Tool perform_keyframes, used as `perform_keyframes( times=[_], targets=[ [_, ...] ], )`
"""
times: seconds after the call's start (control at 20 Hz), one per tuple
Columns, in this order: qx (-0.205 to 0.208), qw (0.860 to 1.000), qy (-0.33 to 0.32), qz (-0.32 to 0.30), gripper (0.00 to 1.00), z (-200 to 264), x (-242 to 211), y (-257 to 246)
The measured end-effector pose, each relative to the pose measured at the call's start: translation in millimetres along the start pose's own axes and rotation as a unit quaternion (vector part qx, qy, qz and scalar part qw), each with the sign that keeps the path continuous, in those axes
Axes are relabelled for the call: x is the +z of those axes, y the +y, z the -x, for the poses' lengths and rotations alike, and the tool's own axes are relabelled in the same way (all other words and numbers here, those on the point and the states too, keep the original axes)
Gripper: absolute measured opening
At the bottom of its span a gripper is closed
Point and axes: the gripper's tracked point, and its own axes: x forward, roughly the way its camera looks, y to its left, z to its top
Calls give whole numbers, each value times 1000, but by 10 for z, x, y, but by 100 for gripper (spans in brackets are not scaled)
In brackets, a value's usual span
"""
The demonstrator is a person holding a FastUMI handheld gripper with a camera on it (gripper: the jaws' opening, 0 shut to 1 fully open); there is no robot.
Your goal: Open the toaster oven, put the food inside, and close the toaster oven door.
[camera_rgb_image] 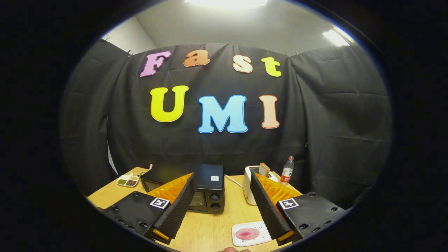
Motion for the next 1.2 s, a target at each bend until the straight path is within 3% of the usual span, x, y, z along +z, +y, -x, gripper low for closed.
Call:
perform_keyframes(
  times=[0.55, 1.2],
  targets=[
    [18, 1000, 15, 6, 97, -158, 29, 313],
    [36, 997, 61, 3, 98, -660, -265, 779]
  ],
)
